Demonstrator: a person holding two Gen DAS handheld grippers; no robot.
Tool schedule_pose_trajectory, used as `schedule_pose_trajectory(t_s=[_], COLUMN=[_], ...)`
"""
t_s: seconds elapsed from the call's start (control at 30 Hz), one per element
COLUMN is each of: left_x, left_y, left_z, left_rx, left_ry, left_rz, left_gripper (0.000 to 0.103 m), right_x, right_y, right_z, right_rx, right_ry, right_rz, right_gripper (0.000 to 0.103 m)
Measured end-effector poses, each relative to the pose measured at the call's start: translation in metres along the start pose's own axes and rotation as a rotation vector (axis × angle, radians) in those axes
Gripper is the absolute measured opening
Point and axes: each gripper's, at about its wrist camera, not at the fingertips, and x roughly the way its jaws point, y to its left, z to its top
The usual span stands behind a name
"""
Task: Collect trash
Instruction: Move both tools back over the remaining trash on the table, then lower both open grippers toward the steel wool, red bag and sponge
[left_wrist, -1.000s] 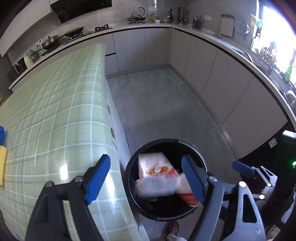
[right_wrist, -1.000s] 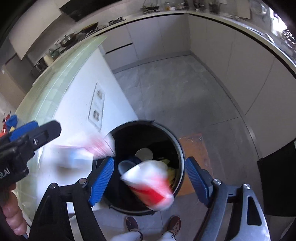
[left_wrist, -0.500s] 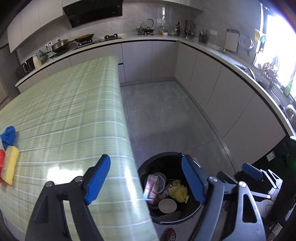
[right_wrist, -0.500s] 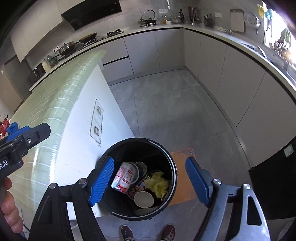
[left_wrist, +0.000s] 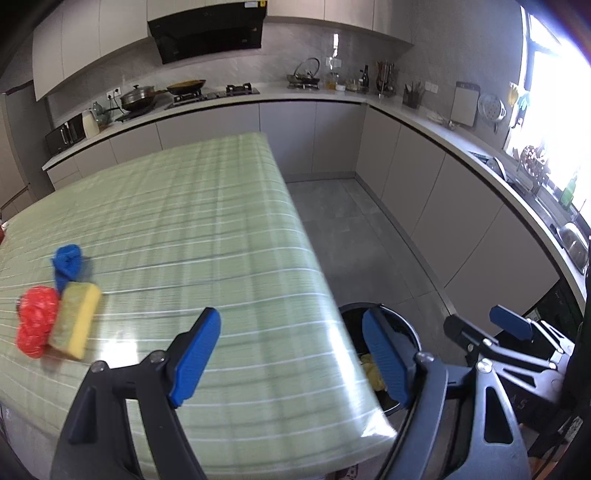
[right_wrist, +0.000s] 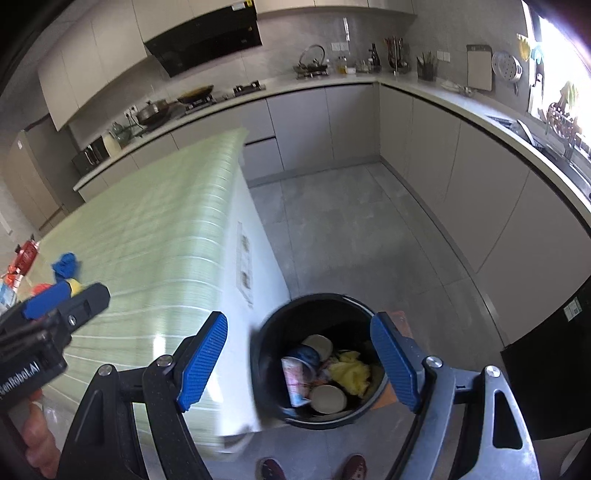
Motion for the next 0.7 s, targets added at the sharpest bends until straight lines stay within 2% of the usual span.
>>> schedule_pose_trajectory(t_s=[0.2,0.4,0.7], left_x=[-0.018,-0.029,-0.037], left_y=[0.043,0.084,0.142], left_z=[-0.009,-0.016,-0.036], left_rx=[0.001,-0.055,-0.179], left_ry=[-0.026,-0.023,-0.019], left_rz=[0.024,0.061,0.193], left_gripper=[0.081,0.081,0.081], right_x=[-0.015,-0.013,-0.004], right_y=[0.056,0.106,0.162], right_z=[-0.007,-0.012,-0.007], right_rx=[-0.016,-0.076,-0.178], right_ry=[-0.036,-0.014,-0.016], right_rz=[0.024,0.077,0.199], right_gripper=[0.082,0.082,0.082])
